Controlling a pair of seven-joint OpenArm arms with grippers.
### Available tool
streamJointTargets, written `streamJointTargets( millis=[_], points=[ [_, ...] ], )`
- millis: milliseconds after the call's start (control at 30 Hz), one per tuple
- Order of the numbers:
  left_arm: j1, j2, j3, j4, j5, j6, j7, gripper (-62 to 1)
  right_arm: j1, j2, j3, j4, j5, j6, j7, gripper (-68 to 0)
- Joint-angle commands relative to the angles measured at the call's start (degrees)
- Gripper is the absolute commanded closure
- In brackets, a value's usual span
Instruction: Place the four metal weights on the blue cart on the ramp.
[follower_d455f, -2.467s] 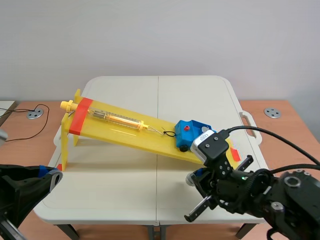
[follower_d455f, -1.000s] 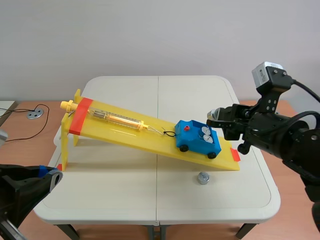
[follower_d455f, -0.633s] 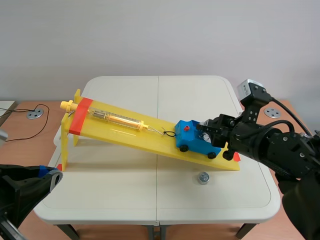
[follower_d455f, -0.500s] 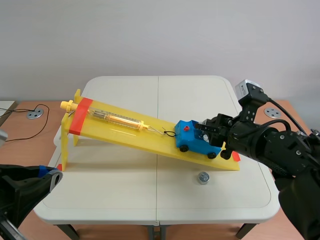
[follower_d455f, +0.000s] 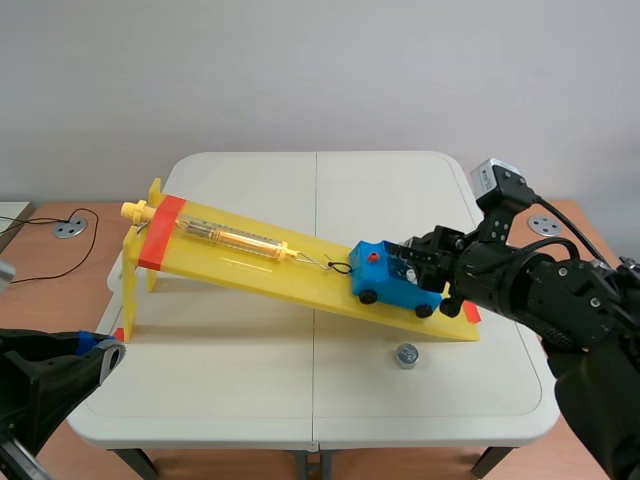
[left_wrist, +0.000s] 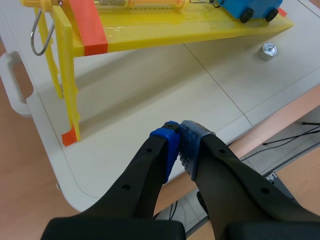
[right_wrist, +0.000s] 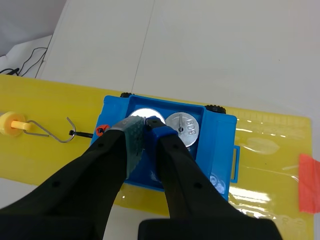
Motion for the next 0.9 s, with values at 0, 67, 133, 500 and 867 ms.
streamJointTargets(
  millis=[0, 67, 133, 500, 867],
  points=[
    [-0.48, 1.07, -0.9, 4.13, -3.37, -1.86, -5.09, -2.8, 7.28, 0.33, -1.07, 2.84, 6.71, 3.32, 6.82, -0.6],
    [-0.48, 1.07, -0.9, 4.13, -3.37, -1.86, -5.09, -2.8, 7.26, -0.04, -1.07, 2.82, 6.71, 3.72, 6.82, -0.6],
    [-0.48, 1.07, -0.9, 4.13, -3.37, -1.86, -5.09, -2.8, 7.26, -0.35, -1.07, 2.82, 6.73, 5.22, 6.82, -0.6],
    [-0.48, 1.07, -0.9, 4.13, -3.37, -1.86, -5.09, -2.8, 7.41, -0.96, -1.07, 2.8, 6.71, 4.72, 7.08, -3.6],
    [-0.48, 1.07, -0.9, 4.13, -3.37, -1.86, -5.09, -2.8, 7.89, -0.94, -0.66, 2.8, 6.25, 3.52, 9.99, -26.1]
  ],
)
